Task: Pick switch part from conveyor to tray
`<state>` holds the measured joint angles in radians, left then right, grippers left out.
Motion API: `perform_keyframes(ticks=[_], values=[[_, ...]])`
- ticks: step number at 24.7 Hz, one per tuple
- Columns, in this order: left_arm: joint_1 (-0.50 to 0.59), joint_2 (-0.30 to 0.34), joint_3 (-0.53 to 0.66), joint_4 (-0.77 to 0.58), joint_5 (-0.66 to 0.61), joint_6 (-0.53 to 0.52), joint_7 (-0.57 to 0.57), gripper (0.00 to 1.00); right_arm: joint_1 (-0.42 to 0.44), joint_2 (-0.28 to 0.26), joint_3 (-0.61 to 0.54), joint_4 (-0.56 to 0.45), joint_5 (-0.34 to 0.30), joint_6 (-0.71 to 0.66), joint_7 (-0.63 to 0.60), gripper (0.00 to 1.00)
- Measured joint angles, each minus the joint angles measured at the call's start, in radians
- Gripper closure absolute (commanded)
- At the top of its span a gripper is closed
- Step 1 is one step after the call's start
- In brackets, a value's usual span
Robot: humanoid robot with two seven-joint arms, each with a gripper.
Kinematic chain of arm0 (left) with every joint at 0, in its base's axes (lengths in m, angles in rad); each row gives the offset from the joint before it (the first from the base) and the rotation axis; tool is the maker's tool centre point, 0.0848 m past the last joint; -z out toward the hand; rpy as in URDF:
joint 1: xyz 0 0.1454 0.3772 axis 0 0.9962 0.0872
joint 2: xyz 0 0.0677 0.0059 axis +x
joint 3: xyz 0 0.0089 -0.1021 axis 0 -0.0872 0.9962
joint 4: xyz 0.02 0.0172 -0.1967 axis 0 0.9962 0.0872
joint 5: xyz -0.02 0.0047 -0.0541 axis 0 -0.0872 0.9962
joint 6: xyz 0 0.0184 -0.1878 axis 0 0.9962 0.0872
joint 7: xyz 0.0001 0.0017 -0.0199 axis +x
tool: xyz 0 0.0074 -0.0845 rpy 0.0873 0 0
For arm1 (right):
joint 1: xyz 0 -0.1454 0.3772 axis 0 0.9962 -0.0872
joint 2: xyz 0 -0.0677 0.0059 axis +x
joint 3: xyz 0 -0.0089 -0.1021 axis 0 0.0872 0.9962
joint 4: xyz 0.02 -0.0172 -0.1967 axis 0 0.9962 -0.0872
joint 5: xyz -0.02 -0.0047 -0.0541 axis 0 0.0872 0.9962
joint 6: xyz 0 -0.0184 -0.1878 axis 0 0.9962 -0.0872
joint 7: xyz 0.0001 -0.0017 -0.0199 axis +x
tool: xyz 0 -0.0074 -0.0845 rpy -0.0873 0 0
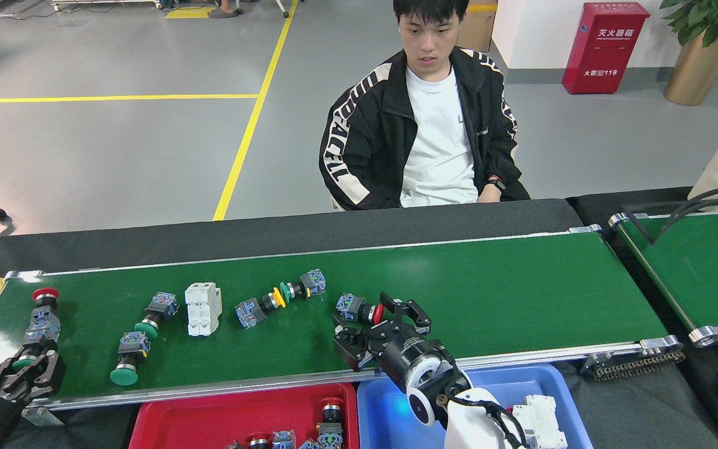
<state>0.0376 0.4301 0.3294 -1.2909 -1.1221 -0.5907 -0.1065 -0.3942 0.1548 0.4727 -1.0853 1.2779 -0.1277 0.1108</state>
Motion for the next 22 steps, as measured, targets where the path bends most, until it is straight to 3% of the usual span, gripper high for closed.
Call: perform_keyframes(ticks=[1, 2, 5, 10, 14, 15, 17, 18, 19, 20, 21, 22], values=[[0.04, -0.009, 0.0, -0.062, 0.011, -0.03, -0.003, 0.94, 0.0, 0.0, 0.0, 0.002, 0.0, 0.003, 0.0, 0.71], [0.082, -0.02, 0.0, -0.125, 0.017, -0.064, -0.004, 0.94, 0.0, 0.0, 0.001, 0.005, 0.0, 0.003, 0.0, 0.83], [0.214, -0.055, -0.01, -0.309, 0.019, -0.154, -0.006, 0.94, -0.001, 0.0, 0.001, 0.018, 0.0, 0.005, 0.0, 0.91], [0.268, -0.168, -0.143, -0.432, -0.175, -0.188, -0.01, 0.93, -0.003, 0.0, 0.001, 0.003, -0.006, 0.006, 0.002, 0.91], [0.267, -0.181, -0.265, -0.437, -0.261, -0.191, -0.01, 0.88, 0.048, -0.03, -0.002, -0.179, -0.062, -0.108, 0.005, 0.91], [0.267, -0.181, -0.274, -0.438, -0.263, -0.191, -0.01, 0.78, 0.082, -0.052, -0.003, -0.225, -0.079, -0.162, 0.014, 0.91], [0.265, -0.183, -0.277, -0.438, -0.264, -0.191, -0.014, 0.37, 0.164, -0.098, -0.005, -0.309, -0.113, -0.281, 0.032, 0.91], [0.264, -0.188, -0.276, -0.438, -0.264, -0.191, -0.014, 0.1, 0.197, -0.114, -0.005, -0.34, -0.125, -0.338, 0.035, 0.91], [0.263, -0.196, -0.276, -0.438, -0.264, -0.191, -0.008, 0.0, 0.226, -0.127, -0.005, -0.366, -0.135, -0.397, 0.036, 0.9], [0.264, -0.203, -0.275, -0.438, -0.264, -0.191, -0.002, 0.0, 0.248, -0.136, -0.005, -0.381, -0.144, -0.452, 0.038, 0.85], [0.263, -0.206, -0.275, -0.438, -0.262, -0.191, 0.001, 0.0, 0.265, -0.141, -0.006, -0.389, -0.149, -0.5, 0.04, 0.64], [0.263, -0.207, -0.274, -0.438, -0.257, -0.191, 0.004, 0.0, 0.277, -0.142, -0.006, -0.392, -0.152, -0.533, 0.041, 0.14]])
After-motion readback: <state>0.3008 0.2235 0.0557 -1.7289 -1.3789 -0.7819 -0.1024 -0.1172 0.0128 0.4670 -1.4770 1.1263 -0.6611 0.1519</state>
